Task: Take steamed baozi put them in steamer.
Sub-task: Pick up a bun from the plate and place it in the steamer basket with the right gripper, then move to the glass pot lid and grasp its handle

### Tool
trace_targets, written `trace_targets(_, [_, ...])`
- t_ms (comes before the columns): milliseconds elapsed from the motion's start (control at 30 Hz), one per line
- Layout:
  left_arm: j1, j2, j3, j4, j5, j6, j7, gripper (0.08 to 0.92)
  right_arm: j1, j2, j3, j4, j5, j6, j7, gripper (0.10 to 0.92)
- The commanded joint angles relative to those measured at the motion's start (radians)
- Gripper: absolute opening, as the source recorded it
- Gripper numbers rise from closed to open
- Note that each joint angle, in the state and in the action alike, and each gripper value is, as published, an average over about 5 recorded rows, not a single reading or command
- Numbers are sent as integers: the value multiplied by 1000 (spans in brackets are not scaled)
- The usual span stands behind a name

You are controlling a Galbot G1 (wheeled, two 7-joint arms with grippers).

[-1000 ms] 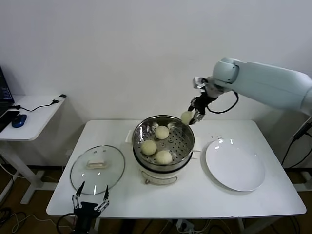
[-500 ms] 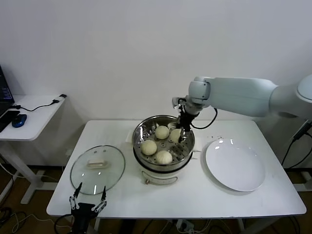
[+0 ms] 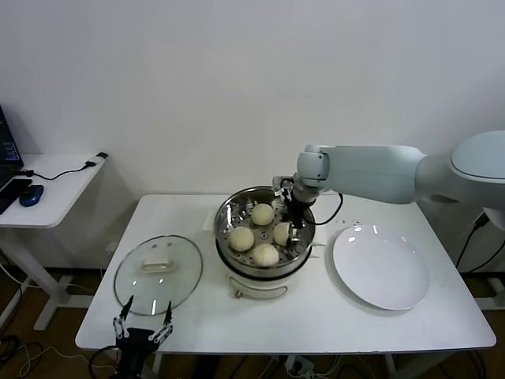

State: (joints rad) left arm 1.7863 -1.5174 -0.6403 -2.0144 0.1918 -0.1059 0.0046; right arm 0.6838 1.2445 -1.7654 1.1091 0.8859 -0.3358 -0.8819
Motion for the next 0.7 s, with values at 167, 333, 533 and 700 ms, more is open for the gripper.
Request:
trace_targets(167, [-5,2,0,-4,3,5,0,823,29,-49,24,28,10,-3,-7,821])
trace_targets(333, [-5,1,1,-6,7,6,0,823,93,-137,61,57,8,13,-42,823])
trace_targets(533, [-20,-4,-3,-8,22,12,2,823,190,-283,91,127,53,70,-75,823])
trace_targets(700, [-20,-6,-6,-11,29,14,2,823,178,-434,140,195,96,215,44,823])
